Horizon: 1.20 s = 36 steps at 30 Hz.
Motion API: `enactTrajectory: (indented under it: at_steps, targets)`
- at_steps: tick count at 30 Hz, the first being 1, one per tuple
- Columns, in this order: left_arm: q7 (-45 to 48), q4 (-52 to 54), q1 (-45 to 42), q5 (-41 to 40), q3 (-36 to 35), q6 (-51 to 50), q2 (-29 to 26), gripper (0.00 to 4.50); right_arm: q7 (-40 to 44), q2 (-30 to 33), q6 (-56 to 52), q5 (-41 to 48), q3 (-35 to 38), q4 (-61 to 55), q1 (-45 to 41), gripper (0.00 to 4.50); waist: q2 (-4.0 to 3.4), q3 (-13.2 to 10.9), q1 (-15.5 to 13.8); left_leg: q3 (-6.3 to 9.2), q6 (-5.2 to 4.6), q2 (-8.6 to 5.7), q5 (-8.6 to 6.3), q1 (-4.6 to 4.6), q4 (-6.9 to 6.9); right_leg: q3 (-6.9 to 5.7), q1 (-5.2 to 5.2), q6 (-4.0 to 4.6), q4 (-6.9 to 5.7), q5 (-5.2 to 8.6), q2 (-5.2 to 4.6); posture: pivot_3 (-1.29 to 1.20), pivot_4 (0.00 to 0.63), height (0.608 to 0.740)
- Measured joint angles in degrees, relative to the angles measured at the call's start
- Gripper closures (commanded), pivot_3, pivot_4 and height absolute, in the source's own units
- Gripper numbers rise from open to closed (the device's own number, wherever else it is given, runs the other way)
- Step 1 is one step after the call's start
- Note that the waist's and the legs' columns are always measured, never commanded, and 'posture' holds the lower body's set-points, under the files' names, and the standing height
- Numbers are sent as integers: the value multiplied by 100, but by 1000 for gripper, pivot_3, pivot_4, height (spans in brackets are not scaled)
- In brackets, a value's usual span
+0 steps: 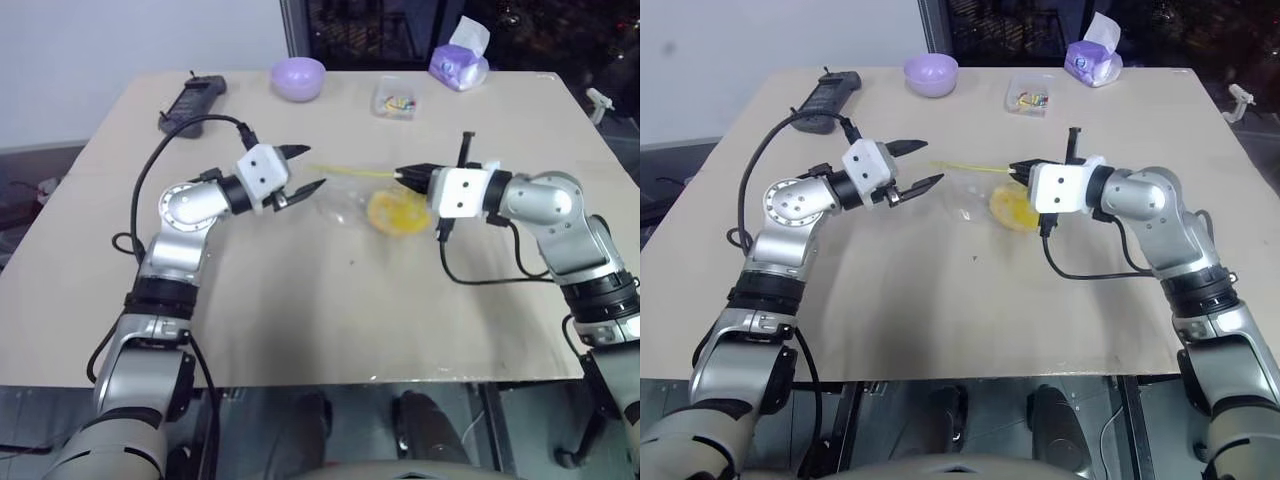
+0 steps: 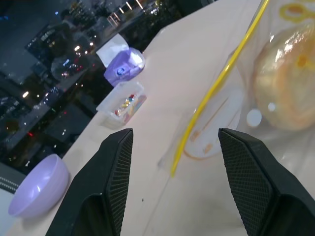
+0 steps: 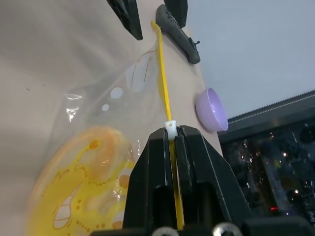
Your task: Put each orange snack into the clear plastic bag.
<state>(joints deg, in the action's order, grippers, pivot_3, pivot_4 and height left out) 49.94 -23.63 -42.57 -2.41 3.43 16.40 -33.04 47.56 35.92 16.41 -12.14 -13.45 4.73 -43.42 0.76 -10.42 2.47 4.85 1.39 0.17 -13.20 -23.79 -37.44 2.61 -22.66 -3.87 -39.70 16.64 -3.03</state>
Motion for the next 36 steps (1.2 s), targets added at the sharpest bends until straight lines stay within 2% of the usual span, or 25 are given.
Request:
enactTrajectory:
  at_steps: [6,7,8,9,11,12,15,32,36]
  targets:
    - [1,-11,-2,0,1,28,93,1573,78,-7,0,8,0,-32,8,4500,0,0,1,0,0,0,0,0,0,0,0,0,0,0,0,0,150,740]
    - [1,-11,-2,-1,0,28,100,1795,84,-10,0,12,0,-32,8,4500,0,0,1,0,0,0,0,0,0,0,0,0,0,0,0,0,150,740]
    - [1,-11,-2,-1,0,28,104,1795,85,-10,0,14,0,-34,8,4500,0,0,2,0,0,0,0,0,0,0,0,0,0,0,0,0,150,740]
    - [1,-11,-2,-1,0,28,111,2271,87,-12,0,17,0,-36,8,4500,0,0,2,0,0,0,0,0,0,0,0,0,0,0,0,0,150,740]
    - [0,-12,-2,0,0,28,128,2868,90,-17,0,19,0,-42,8,4500,0,0,1,0,0,0,0,0,0,0,0,0,0,0,0,0,150,740]
    - [-3,-21,-2,0,1,28,144,3492,92,-19,0,21,0,-44,8,4500,0,0,0,0,0,0,0,0,0,0,0,0,0,0,0,0,150,740]
    - [-7,-49,-2,2,1,32,156,4424,95,-20,-1,23,0,-47,9,4500,0,0,1,0,0,0,0,0,0,0,0,0,0,0,0,0,150,740]
    - [-209,-301,-34,239,115,301,241,4424,151,-42,-128,43,0,-271,99,4500,0,0,-2,1,0,0,0,0,0,0,0,0,0,0,0,0,150,740]
    - [-210,-297,-32,233,117,334,262,4500,133,-21,-346,10,1,-343,166,3158,0,0,-3,0,0,0,0,0,0,0,0,0,0,0,0,0,150,740]
